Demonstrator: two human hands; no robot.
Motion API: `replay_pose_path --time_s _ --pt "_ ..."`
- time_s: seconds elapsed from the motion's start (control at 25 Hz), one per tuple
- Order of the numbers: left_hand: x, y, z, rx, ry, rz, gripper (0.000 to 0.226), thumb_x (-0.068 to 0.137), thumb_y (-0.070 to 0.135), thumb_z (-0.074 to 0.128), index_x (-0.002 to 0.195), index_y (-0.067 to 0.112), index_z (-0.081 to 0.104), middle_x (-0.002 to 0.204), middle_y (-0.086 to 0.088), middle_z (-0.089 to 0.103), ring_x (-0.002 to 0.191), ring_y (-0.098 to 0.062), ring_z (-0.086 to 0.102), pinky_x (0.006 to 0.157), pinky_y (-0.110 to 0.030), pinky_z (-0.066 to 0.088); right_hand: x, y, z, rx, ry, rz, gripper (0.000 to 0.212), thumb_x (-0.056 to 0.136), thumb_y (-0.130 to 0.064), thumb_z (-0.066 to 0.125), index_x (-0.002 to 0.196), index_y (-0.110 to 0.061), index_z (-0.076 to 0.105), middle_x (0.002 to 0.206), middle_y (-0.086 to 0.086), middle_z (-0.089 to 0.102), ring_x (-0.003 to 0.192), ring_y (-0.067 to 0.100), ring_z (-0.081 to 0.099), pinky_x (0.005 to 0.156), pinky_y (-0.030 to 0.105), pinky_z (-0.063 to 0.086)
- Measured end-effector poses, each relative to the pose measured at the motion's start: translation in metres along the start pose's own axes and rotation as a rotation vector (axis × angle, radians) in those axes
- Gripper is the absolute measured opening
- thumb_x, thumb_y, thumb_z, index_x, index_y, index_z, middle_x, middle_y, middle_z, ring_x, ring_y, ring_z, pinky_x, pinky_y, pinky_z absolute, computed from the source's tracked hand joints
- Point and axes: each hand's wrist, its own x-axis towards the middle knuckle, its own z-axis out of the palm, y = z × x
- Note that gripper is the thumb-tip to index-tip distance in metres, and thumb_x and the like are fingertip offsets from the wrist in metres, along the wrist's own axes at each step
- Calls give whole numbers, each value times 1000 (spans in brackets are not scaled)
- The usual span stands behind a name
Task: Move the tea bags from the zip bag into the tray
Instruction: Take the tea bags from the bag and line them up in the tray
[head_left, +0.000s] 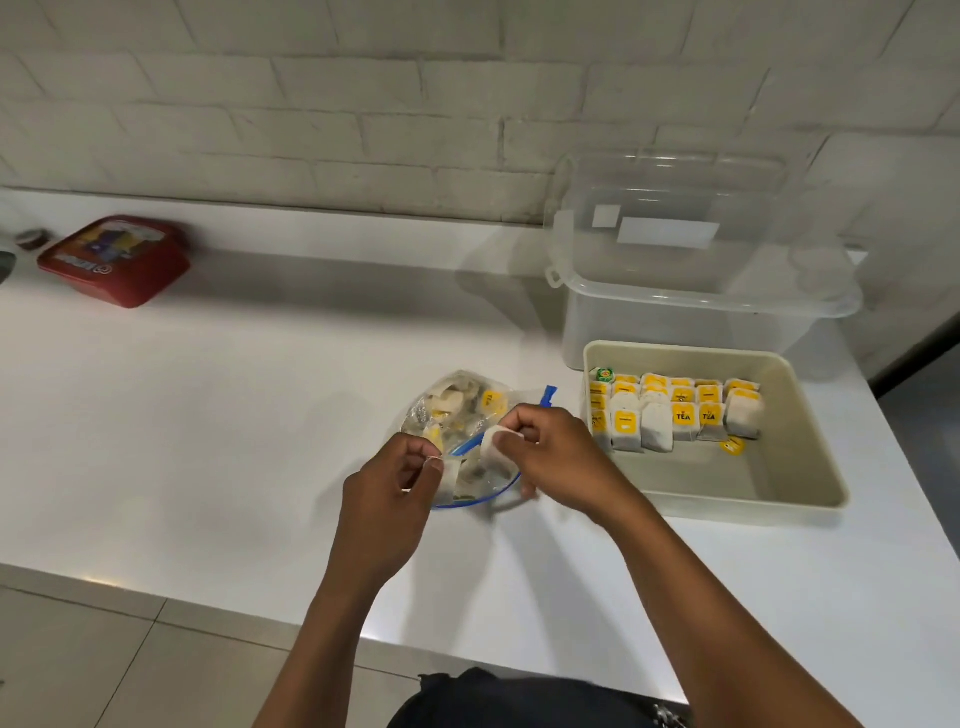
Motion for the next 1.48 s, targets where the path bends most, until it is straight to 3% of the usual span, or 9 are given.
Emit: replay_pose_path --time_s 0.12,0.36,0.6,0.8,0.92,1.12,1.24,1.36,1.48 --pt "-3 3 3 -17 -8 3 11 93 14 62 89 24 64 86 15 71 84 -3 68 73 -21 51 -8 -6 -13 243 -47 50 13 95 -24 60 90 -14 67 71 -1 67 52 17 57 41 20 33" --pt "-10 16 10 -32 -58 66 13 94 15 62 87 26 63 85 14 69 79 -8 66 71 -22 51 -15 -6 -23 405 66 14 9 91 -20 68 88 -14 74 70 0 60 59 13 51 46 28 35" --pt "-10 41 26 -125 -153 147 10 92 13 67 87 21 66 84 9 69 79 -16 66 71 -19 52 -24 -4 -47 386 164 -21 6 91 -16 67 91 -11 71 63 -2 59 50 8 50 46 25 35" --pt "-3 60 57 -140 -237 198 11 89 15 72 84 22 65 80 8 68 75 -12 63 71 -32 53 -34 14 -75 390 224 -19 6 92 -17 68 89 -14 71 67 0 63 60 12 57 46 26 40" --pt "0 85 78 -168 -308 248 11 89 16 73 84 21 64 76 2 67 71 -19 64 65 -34 52 -41 31 -104 371 280 -1 8 92 -18 67 85 -19 71 71 0 67 63 15 61 47 26 40" --pt "12 144 122 -246 -459 347 11 89 14 72 84 19 64 74 9 63 68 -12 59 65 -27 49 -48 61 -171 175 433 78 7 88 -22 70 84 -19 74 73 -6 68 63 11 61 58 27 47" --pt "24 168 156 -179 -422 385 9 88 17 73 83 17 66 74 12 65 68 -8 62 62 -20 48 -46 78 -202 -97 511 111 7 85 -25 72 81 -20 75 74 -7 69 68 9 60 63 20 44" --pt "40 155 197 131 -413 402 10 82 28 76 79 23 68 73 15 67 70 -4 63 69 -25 51 -35 90 -213 -362 353 134 8 85 -20 69 82 -20 77 81 -1 72 78 16 64 68 22 48" --pt "50 129 225 265 -562 349 8 82 25 75 79 22 69 77 12 69 67 -4 61 65 -22 48 -21 102 -214 -504 249 170 20 83 -9 61 76 -22 74 85 1 72 83 21 66 71 27 51"
